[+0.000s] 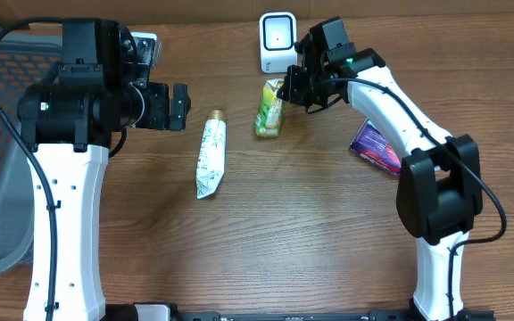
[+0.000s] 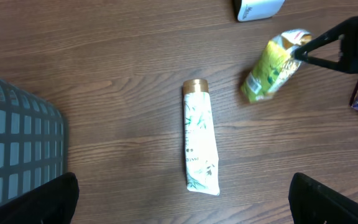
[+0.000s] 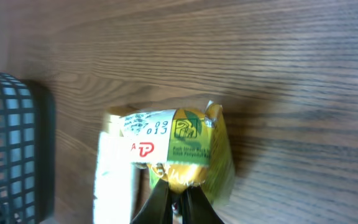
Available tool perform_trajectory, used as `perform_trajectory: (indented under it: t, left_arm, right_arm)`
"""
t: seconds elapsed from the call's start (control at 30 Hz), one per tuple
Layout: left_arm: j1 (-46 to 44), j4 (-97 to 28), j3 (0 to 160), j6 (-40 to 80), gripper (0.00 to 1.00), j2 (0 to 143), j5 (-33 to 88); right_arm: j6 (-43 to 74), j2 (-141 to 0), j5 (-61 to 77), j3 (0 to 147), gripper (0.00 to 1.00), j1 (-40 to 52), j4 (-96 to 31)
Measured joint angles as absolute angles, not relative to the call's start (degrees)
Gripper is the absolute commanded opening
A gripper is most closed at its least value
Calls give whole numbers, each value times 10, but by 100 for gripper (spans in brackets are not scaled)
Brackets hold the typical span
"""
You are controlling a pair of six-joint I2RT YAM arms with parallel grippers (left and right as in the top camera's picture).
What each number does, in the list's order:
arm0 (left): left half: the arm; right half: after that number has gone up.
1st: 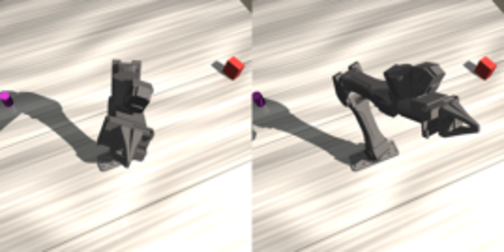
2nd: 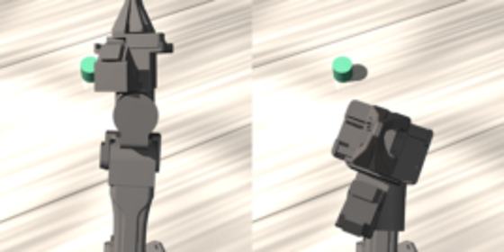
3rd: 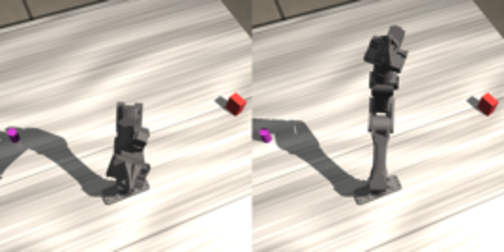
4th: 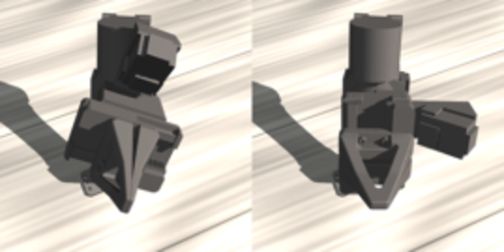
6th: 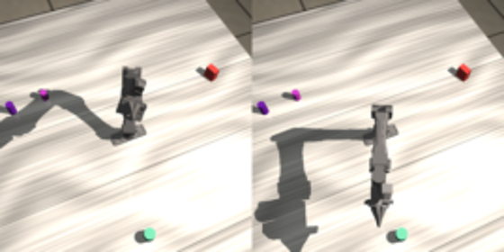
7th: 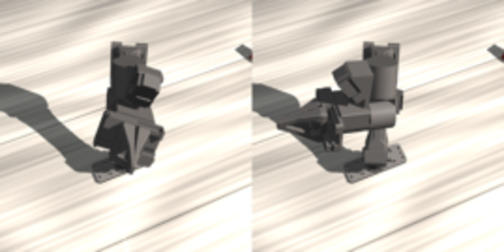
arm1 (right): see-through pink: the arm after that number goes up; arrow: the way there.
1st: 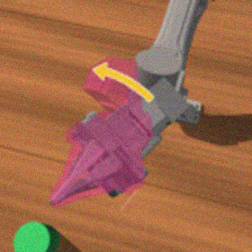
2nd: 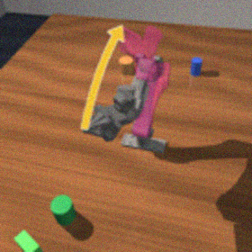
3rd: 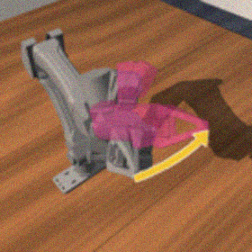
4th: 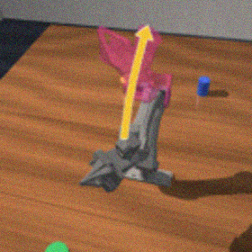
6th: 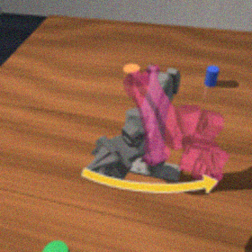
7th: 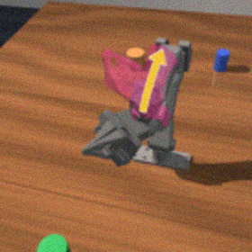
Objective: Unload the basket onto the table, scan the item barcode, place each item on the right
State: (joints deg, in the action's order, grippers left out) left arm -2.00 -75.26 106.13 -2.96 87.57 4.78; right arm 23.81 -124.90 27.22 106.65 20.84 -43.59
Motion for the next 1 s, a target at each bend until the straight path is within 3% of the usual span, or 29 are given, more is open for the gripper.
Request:
perform_trajectory:
  t: [0.3,0.53,0.67,0.83,1.0]
  left_arm:
    - [-20,-753,1061,-30,100,876,48]
    - [-20,-753,1061,-30,100,876,48]
    - [-20,-752,1061,-30,99,876,48]
    - [-20,-752,1061,-30,100,876,48]
    - [-20,-753,1061,-30,100,876,48]
  right_arm:
    - [236,-1086,244,960,4,209,-443]
    - [277,-1006,256,698,4,246,-257]
    - [317,-1006,276,629,4,269,-166]
    - [342,-1003,277,625,4,290,-174]
    - [352,-990,283,625,4,291,-260]
